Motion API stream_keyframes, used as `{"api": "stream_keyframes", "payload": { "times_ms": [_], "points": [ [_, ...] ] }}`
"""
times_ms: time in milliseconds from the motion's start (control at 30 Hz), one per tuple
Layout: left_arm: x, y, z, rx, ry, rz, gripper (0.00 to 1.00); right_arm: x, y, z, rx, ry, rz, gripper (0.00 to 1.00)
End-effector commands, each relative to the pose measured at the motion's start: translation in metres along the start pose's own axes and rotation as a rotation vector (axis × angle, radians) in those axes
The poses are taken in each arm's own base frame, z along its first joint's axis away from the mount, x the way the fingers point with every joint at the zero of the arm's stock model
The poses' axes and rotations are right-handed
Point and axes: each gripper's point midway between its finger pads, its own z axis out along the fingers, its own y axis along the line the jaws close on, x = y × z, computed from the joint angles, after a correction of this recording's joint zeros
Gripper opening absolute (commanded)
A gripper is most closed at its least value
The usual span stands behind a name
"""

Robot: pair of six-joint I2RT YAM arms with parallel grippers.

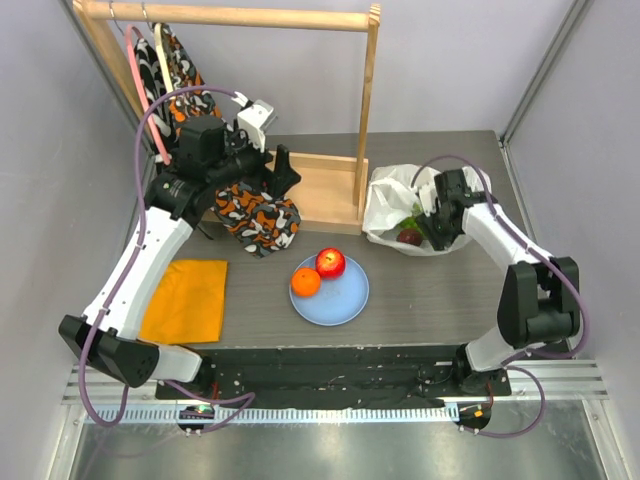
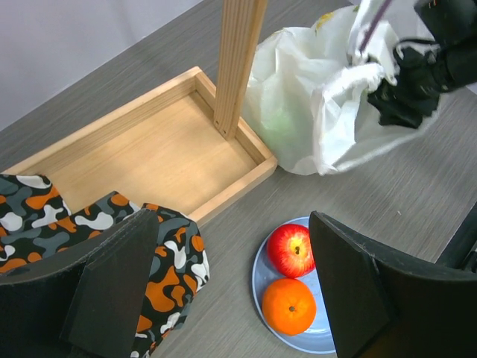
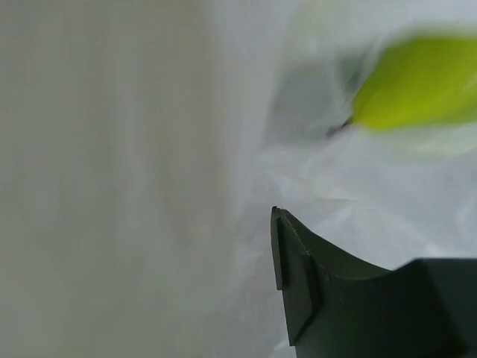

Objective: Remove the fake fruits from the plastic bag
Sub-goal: Adjust the plastic bag at the center of the board, then take out the fake fruit from the plastic bag.

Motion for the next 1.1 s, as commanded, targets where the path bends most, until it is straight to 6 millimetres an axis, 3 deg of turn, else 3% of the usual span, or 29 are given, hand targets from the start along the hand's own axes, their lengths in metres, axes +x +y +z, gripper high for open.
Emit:
{"api": "stream_keyframes", "payload": {
  "times_ms": [0, 67, 133, 167, 300, 500, 533, 600, 767, 833, 867, 1067],
  "points": [
    [-0.014, -0.004, 0.003, 0.023, -0.050, 0.015, 0.86, 0.063, 0.013, -0.038, -0.009, 0.102, -0.068, 0.52],
    [-0.015, -0.004, 0.004, 0.023, -0.052, 0.019, 0.86, 0.072, 0.013, -0.044, 0.005, 0.108, -0.090, 0.54],
    [-0.013, -0.003, 0.004, 0.023, -0.048, 0.024, 0.86, 0.066, 0.004, -0.048, 0.042, 0.087, -0.094, 0.57],
    [-0.013, -0.003, 0.005, 0.023, -0.047, 0.023, 0.86, 0.059, -0.001, -0.049, 0.056, 0.071, -0.088, 0.59],
    [-0.008, -0.003, 0.009, 0.033, -0.035, 0.013, 0.86, -0.001, -0.037, -0.056, 0.144, -0.083, -0.012, 0.63],
    [-0.008, -0.002, 0.009, 0.027, -0.034, 0.012, 0.86, -0.028, -0.065, -0.026, 0.184, -0.056, 0.044, 0.62],
    [-0.007, -0.002, 0.009, 0.025, -0.033, 0.012, 0.86, -0.024, -0.069, -0.015, 0.183, -0.026, 0.063, 0.62],
    [-0.006, -0.002, 0.008, 0.024, -0.031, 0.015, 0.86, -0.031, -0.079, -0.010, 0.203, -0.025, 0.099, 0.63],
    [-0.001, -0.001, 0.008, 0.020, -0.020, 0.012, 0.86, -0.029, -0.102, 0.017, 0.261, 0.025, 0.142, 0.79],
    [0.000, -0.002, 0.008, 0.020, -0.019, 0.009, 0.86, -0.030, -0.111, 0.022, 0.301, 0.040, 0.143, 0.81],
    [0.001, -0.002, 0.008, 0.022, -0.017, 0.009, 0.86, -0.025, -0.126, 0.027, 0.319, 0.055, 0.172, 0.81],
    [0.006, -0.002, 0.008, 0.019, -0.007, 0.005, 0.86, -0.023, -0.144, 0.057, 0.311, 0.077, 0.216, 0.83]
  ]
}}
